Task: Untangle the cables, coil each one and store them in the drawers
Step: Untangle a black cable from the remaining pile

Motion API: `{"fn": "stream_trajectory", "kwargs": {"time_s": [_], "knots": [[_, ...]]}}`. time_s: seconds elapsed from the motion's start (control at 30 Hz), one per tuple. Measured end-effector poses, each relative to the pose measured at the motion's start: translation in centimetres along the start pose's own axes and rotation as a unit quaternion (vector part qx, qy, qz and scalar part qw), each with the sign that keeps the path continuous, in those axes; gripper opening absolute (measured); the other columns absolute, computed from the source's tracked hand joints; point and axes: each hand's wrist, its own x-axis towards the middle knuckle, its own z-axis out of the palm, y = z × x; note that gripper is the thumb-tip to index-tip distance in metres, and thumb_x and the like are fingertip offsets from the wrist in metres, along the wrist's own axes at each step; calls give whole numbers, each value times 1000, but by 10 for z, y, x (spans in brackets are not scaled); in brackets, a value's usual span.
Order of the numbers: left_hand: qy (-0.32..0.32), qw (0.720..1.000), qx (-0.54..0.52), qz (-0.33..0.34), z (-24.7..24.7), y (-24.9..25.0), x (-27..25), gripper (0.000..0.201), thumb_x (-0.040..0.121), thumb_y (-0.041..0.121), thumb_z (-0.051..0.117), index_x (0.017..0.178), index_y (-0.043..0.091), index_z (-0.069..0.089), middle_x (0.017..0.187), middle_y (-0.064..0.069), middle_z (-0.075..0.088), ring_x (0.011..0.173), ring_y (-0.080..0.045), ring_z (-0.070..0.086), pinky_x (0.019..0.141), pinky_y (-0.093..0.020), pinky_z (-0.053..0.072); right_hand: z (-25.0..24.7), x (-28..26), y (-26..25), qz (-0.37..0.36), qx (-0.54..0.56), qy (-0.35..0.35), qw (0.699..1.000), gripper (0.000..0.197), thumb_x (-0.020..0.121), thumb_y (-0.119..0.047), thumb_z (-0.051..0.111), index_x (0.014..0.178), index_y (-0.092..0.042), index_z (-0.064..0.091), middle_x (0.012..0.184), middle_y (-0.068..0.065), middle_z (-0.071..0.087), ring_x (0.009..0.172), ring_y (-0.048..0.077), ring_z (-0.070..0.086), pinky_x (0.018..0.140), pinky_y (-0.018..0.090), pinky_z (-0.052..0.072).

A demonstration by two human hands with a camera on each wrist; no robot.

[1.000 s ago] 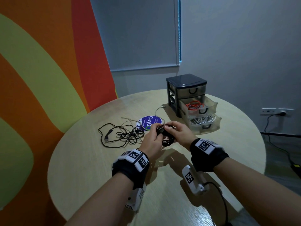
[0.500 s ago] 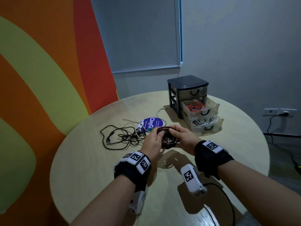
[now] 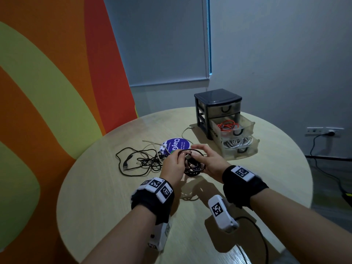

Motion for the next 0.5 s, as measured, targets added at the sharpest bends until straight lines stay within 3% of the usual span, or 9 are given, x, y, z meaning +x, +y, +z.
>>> {"fn": "stream_trajectory", "kwargs": {"time_s": [0.13,0.27,0.33,0.4,0.5], "knots": [[9,1000,15,1,0,2,-1,27,101,16,35,112,8,58,95,-3,60,81,-9,53,61,-6,41,1,-4,-7,-41,-105,-5,994,34,91,-13,58,120,-25,45,96,16,65,82,23,66,70,33,57],[20,1000,18,-4,1,5,-3,27,101,16,34,115,7,56,95,-3,58,81,-10,52,58,-6,40,-4,-4,-8,-97,-193,-36,976,39,78,-5,72,106,-24,53,96,5,64,87,14,64,80,27,55],[8,1000,5,-8,1,6,-3,27,100,16,36,117,7,55,101,-5,60,86,-12,53,63,-9,40,-4,-2,-6,-126,-280,8,952,36,75,-9,76,105,-20,59,95,-5,62,91,9,60,85,23,50],[-9,999,-33,-15,1,7,-3,24,99,13,39,114,8,57,103,-7,62,90,-15,57,71,-19,47,-3,-1,-4,-158,-332,54,928,30,77,-12,74,105,-14,64,90,-10,62,89,9,59,82,18,46],[-29,996,-84,-25,-1,8,-5,21,93,8,46,110,9,58,99,-7,62,92,-19,59,77,-26,50,-3,1,-3,-174,-347,73,919,24,82,-13,69,105,-12,65,93,0,66,91,15,61,84,26,49]]}}
